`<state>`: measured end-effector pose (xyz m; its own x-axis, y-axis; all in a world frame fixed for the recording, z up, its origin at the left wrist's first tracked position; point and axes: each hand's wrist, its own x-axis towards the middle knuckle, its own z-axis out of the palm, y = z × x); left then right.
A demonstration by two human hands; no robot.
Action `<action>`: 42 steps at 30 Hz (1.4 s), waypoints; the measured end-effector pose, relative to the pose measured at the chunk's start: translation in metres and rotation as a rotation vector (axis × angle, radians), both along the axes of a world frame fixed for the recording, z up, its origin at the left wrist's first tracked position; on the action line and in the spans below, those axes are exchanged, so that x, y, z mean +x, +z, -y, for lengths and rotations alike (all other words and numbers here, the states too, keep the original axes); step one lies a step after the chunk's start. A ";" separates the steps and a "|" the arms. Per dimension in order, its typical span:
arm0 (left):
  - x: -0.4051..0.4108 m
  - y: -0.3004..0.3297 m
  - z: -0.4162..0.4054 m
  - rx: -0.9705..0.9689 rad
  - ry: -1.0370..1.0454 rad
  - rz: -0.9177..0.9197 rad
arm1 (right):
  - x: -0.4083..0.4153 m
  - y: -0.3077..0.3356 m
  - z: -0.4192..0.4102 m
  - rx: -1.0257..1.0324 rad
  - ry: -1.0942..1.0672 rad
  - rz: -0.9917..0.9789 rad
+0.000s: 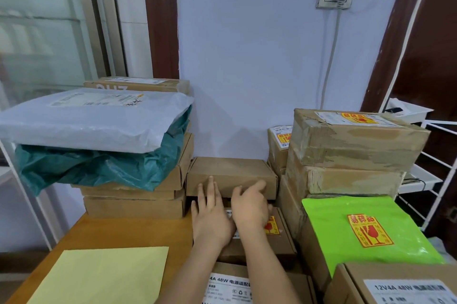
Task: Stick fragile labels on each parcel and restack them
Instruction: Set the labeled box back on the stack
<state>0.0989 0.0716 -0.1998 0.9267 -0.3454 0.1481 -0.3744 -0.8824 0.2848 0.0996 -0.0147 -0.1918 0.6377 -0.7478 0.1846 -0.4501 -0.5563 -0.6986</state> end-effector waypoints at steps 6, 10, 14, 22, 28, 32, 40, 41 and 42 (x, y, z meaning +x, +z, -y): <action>0.001 0.002 0.000 -0.014 0.047 -0.033 | -0.006 0.008 -0.011 -0.037 0.098 -0.084; 0.004 -0.001 0.002 -0.028 0.059 -0.018 | -0.004 0.012 -0.010 0.099 0.168 -0.102; 0.003 -0.002 0.002 -0.042 0.068 0.012 | -0.002 0.013 -0.011 0.216 0.157 -0.065; 0.003 0.007 -0.003 -0.436 0.175 0.092 | -0.001 0.017 -0.011 0.302 0.123 0.049; 0.012 0.023 -0.012 -0.809 0.295 -0.107 | -0.003 0.026 -0.013 0.306 0.127 0.076; 0.018 0.030 -0.018 -1.004 0.388 -0.305 | -0.006 0.030 -0.015 0.338 0.129 0.081; 0.015 0.040 -0.022 -1.138 0.436 -0.412 | -0.021 0.041 -0.019 0.320 0.143 0.068; 0.014 0.041 -0.023 -1.148 0.433 -0.417 | -0.023 0.042 -0.019 0.313 0.140 0.067; 0.013 0.041 -0.024 -1.153 0.427 -0.423 | -0.026 0.043 -0.020 0.304 0.135 0.064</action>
<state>0.1115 0.0954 -0.1585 0.9788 0.1165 -0.1686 0.1782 -0.0775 0.9809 0.0735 0.0050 -0.1490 0.7289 -0.6846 0.0090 -0.3364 -0.3696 -0.8661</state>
